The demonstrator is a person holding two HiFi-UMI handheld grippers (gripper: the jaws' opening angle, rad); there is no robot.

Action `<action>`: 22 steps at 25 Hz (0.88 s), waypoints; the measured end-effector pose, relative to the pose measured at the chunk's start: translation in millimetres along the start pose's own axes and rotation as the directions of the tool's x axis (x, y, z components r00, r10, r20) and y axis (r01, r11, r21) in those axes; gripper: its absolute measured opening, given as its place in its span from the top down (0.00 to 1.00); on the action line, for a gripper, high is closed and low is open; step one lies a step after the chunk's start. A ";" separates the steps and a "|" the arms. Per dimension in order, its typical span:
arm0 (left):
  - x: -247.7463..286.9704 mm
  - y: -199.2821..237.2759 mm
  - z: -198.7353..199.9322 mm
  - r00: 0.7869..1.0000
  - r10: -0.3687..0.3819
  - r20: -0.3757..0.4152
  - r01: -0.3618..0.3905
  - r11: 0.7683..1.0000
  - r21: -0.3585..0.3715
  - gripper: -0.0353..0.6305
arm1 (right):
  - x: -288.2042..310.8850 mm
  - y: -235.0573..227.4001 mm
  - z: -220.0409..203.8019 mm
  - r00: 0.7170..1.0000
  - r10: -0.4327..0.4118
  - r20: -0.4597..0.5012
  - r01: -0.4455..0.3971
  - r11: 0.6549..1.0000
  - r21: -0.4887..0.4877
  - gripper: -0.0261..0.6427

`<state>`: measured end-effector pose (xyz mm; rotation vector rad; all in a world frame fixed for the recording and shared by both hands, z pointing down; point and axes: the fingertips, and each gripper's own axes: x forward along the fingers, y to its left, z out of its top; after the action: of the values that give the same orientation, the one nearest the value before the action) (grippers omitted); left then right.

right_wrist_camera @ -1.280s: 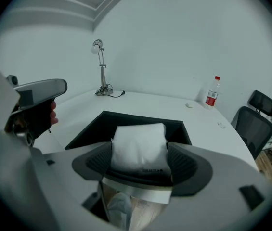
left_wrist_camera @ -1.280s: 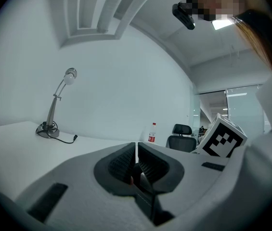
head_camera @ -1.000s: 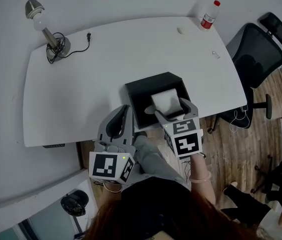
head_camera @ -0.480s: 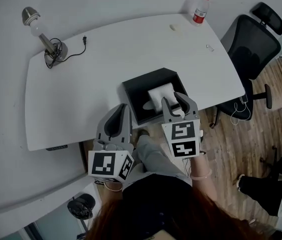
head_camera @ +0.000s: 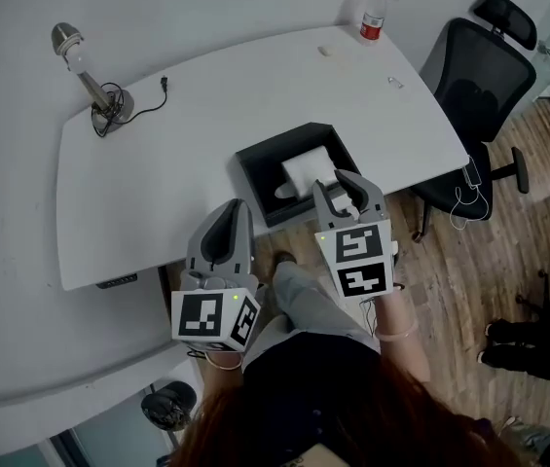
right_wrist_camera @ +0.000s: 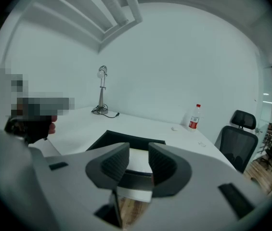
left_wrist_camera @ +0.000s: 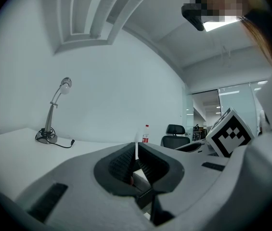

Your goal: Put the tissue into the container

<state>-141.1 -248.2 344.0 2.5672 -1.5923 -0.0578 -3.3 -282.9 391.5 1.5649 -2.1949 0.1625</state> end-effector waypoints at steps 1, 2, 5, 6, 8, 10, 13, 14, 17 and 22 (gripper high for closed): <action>-3.3 -2.1 1.0 1.000 -0.001 0.003 0.001 1.000 0.001 0.89 | -4.7 1.2 0.6 1.000 -0.002 0.006 0.002 1.000 -0.004 0.76; -6.8 -4.2 2.1 1.000 -0.002 0.007 0.002 1.000 0.002 0.89 | -9.3 2.6 1.2 1.000 -0.003 0.012 0.003 1.000 -0.007 0.77; -17.6 -9.3 3.8 1.000 -0.006 0.014 0.006 1.000 0.004 0.89 | -22.4 8.2 3.4 0.999 -0.007 0.032 0.007 1.000 -0.014 0.78; -21.4 -10.6 3.7 1.000 -0.007 0.013 0.007 1.000 0.005 0.89 | -26.1 10.1 4.1 0.999 -0.009 0.040 0.009 1.000 -0.014 0.80; -28.4 -12.8 3.5 1.000 -0.010 0.011 0.010 1.000 0.007 0.89 | -32.2 12.4 5.6 0.998 -0.019 0.058 0.020 1.000 -0.008 0.83; -33.3 -14.2 3.5 1.000 -0.016 0.008 0.016 1.000 0.008 0.89 | -38.8 13.4 7.3 0.996 -0.035 0.076 0.035 0.999 0.008 0.88; -37.5 -14.4 4.0 1.000 -0.023 0.004 0.023 1.000 0.004 0.89 | -49.0 17.5 8.6 0.995 -0.041 0.093 0.039 0.999 0.024 0.91; -38.4 -14.9 4.1 1.000 -0.024 0.003 0.024 1.000 0.004 0.89 | -51.8 18.8 7.7 0.995 -0.041 0.093 0.038 0.999 0.026 0.91; -39.5 -18.9 3.8 1.000 -0.031 0.003 0.031 0.999 0.008 0.89 | -58.5 19.9 4.0 0.995 -0.043 0.095 0.040 0.999 0.032 0.92; -40.0 -26.3 3.5 0.999 -0.032 0.008 0.031 0.999 0.017 0.89 | -67.7 22.3 7.6 0.990 -0.015 0.138 0.007 0.998 0.060 0.93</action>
<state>-135.9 -201.1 336.1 2.6080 -1.5617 -0.0582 -8.1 -218.6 360.1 1.6662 -2.3054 0.1202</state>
